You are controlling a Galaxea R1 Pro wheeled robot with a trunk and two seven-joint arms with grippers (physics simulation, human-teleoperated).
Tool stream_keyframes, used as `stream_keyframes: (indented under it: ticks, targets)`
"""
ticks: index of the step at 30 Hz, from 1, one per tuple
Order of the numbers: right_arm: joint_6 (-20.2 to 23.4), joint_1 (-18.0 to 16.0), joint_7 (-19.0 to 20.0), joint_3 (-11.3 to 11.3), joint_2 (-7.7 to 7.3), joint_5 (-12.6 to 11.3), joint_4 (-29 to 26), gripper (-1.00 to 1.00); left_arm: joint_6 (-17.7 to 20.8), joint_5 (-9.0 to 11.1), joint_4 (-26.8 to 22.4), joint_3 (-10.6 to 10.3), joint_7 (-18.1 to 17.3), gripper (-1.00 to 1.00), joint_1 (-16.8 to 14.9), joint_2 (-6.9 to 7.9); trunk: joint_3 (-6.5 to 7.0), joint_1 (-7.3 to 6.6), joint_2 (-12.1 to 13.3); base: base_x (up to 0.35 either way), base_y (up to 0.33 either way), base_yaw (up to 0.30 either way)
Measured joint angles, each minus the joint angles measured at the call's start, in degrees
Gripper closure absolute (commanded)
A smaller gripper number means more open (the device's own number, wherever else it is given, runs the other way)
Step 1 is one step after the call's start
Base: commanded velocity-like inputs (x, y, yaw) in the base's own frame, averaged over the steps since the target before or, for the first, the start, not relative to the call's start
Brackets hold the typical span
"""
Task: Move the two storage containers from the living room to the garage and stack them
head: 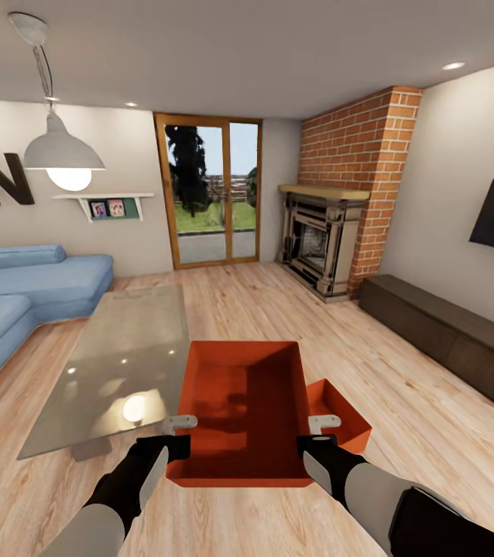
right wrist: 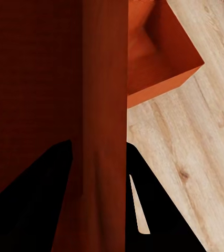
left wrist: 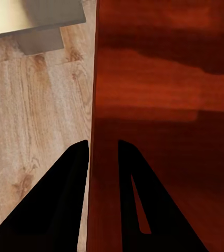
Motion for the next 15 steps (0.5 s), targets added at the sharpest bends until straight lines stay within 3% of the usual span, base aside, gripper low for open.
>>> stream_keyframes:
  ticks: [15]
  targets:
    - [0.0, 0.0, 0.0, 0.0, -0.01, 0.0, 0.0, 1.0, 0.0, -0.1, 0.0, 0.0, 0.0, 1.0, 0.0, 0.0, 1.2, 0.01, -0.1, 0.0, 0.0, 0.0]
